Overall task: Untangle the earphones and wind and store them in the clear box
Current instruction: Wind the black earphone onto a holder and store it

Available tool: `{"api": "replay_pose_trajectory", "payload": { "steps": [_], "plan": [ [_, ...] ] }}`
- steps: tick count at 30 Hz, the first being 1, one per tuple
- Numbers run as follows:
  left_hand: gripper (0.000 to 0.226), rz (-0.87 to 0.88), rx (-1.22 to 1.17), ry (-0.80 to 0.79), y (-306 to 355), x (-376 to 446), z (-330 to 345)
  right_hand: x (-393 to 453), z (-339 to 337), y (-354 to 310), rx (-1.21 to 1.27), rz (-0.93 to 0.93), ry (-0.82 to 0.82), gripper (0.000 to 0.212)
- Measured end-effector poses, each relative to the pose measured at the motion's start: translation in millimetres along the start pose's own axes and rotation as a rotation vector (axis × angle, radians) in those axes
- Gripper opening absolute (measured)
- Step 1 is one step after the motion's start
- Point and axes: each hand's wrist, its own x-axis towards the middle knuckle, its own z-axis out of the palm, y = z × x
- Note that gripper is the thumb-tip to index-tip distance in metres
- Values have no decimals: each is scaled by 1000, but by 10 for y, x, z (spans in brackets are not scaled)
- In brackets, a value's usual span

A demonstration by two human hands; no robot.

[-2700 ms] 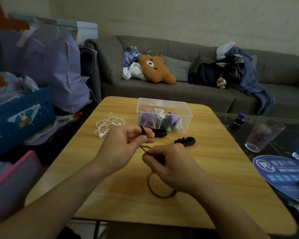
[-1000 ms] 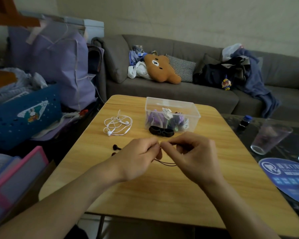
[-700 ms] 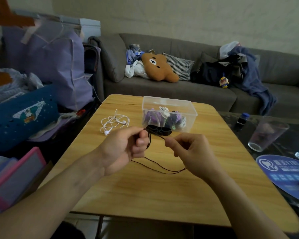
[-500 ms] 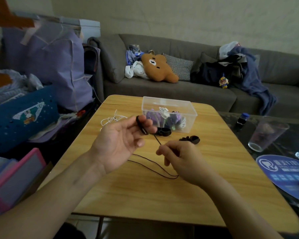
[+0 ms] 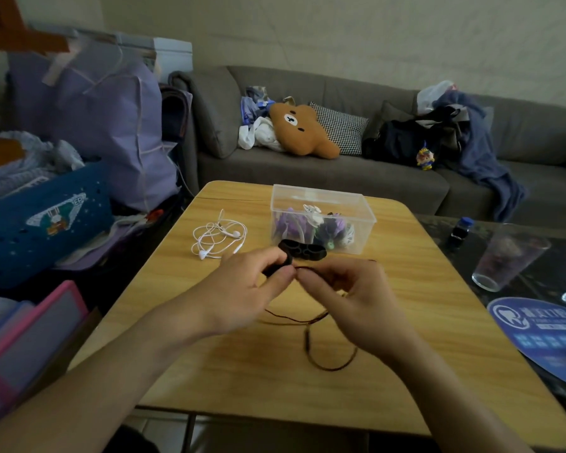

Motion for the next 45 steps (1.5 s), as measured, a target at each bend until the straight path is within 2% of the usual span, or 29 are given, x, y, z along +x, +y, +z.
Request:
{"api": "replay_pose_trajectory", "payload": {
  "steps": [4, 7, 11, 14, 16, 19, 21, 23, 25, 26, 28, 30, 33, 35, 37, 39, 41, 43, 45],
  "plan": [
    [24, -1, 62, -79, 24, -8, 23, 20, -98, 49, 101, 93, 92, 2],
    [30, -26, -95, -23, 64, -13, 28, 50, -146, 114, 47, 157, 106, 5],
    [37, -24, -276, 265, 31, 31, -85, 85, -344, 234, -92, 259, 75, 5],
    [37, -109, -371, 506, -77, 80, -171, 121, -522, 366, -338, 350, 210, 3],
    [31, -190, -388, 605, -133, 103, -208, 125, -654, 496, -431, 411, 330, 12],
    [31, -279, -436, 697, -176, 125, -206, 100, -821, 676, -323, 528, 465, 21],
    [32, -322, -431, 734, -206, 133, -194, 74, -894, 720, -118, 627, 574, 27],
    [31, -354, -432, 748, -243, 145, -189, 47, -953, 720, 128, 705, 707, 25],
    [30, -366, -430, 730, -252, 164, -176, 14, -1011, 746, 245, 738, 752, 15],
    [29, -366, -424, 714, -249, 171, -163, 3, -1023, 767, 259, 750, 736, 21],
    [28, -358, -415, 685, -237, 176, -121, 0, -1021, 792, 191, 777, 687, 46],
    [29, -340, -409, 649, -218, 177, -78, 26, -992, 732, 71, 818, 555, 66],
    [36, -282, -407, 565, -182, 184, -27, 94, -926, 584, 64, 813, 328, 83],
    [41, -234, -413, 517, -162, 186, 3, 115, -828, 435, -43, 678, 316, 78],
    [42, -173, -403, 465, -120, 174, 43, 105, -666, 286, -176, 406, 310, 65],
    [41, -102, -389, 419, -61, 148, 99, 77, -438, 160, -198, 225, 214, 48],
    [40, -43, -398, 366, 11, 110, 160, 46, -199, 74, -207, 141, 104, 39],
    [36, 1, -424, 282, 77, 67, 202, 27, -37, 33, -195, 75, 1, 42],
    [33, 25, -446, 223, 98, 48, 204, 23, 21, 14, -145, 51, -74, 31]
  ]
}}
